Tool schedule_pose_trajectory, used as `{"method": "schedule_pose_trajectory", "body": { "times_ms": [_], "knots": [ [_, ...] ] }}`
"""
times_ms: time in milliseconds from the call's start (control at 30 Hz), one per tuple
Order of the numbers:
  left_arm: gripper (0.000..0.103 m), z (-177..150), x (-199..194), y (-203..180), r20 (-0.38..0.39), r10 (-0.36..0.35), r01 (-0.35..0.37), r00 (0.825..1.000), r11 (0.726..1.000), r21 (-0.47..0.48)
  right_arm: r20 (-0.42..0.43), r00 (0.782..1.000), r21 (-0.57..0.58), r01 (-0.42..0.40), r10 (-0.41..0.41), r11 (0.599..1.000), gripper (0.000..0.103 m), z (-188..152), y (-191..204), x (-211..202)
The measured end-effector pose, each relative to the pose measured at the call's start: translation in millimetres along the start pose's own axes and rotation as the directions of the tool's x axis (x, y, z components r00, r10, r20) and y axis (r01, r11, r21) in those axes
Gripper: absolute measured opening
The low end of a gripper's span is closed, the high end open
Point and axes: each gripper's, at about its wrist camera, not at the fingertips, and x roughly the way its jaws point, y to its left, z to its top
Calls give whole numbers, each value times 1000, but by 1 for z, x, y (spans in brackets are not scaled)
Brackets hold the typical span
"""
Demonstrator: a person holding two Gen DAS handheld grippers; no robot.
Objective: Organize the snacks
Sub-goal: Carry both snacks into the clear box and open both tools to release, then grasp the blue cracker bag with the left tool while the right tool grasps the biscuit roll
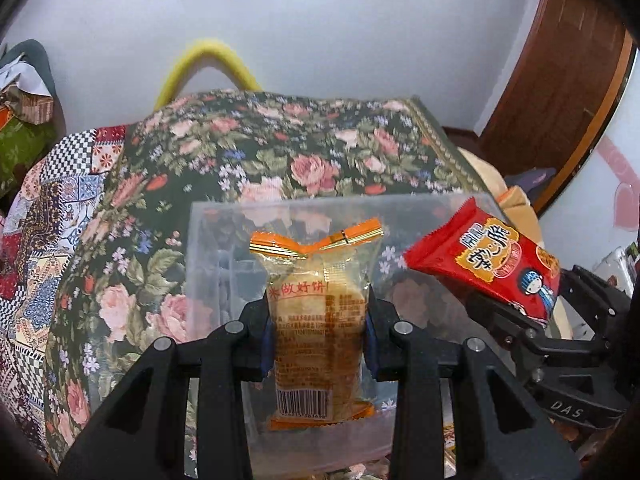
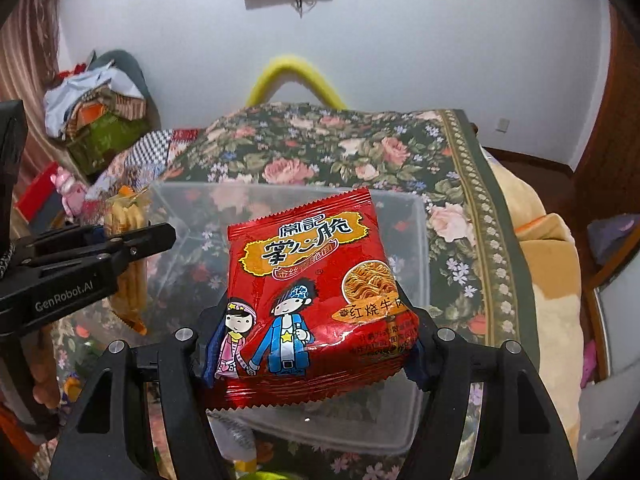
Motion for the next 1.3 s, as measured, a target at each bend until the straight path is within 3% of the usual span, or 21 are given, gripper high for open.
{"method": "schedule_pose_trajectory", "body": {
  "times_ms": [233,367,533,667,833,1067,1300],
  "knots": [
    [36,-3,16,-2,-62,8,-7,998,1000,12,-62,998,-71,27,-31,997,67,2,9,20],
    [47,-5,15,0,-77,-10,10,997,1000,-4,-82,996,-59,39,-44,997,70,2,5,22],
    [57,-6,-7,-2,-31,-10,10,999,1000,9,-97,995,1,2,-2,1000,73,3,-2,15],
    [60,-7,-37,-4,17,-21,21,1000,1000,17,-81,996,-18,25,-26,1000,74,3,3,0],
    [65,-11,-77,-4,81,-19,17,997,1000,20,-37,997,-60,73,-75,996,89,3,9,-19],
    [66,-25,-122,-3,132,-21,17,991,999,33,-17,996,-65,81,-82,995,90,5,13,-36],
    [74,-58,-159,0,169,-5,-3,986,999,45,63,994,-70,90,-86,993,90,-13,18,-85]
  ]
}}
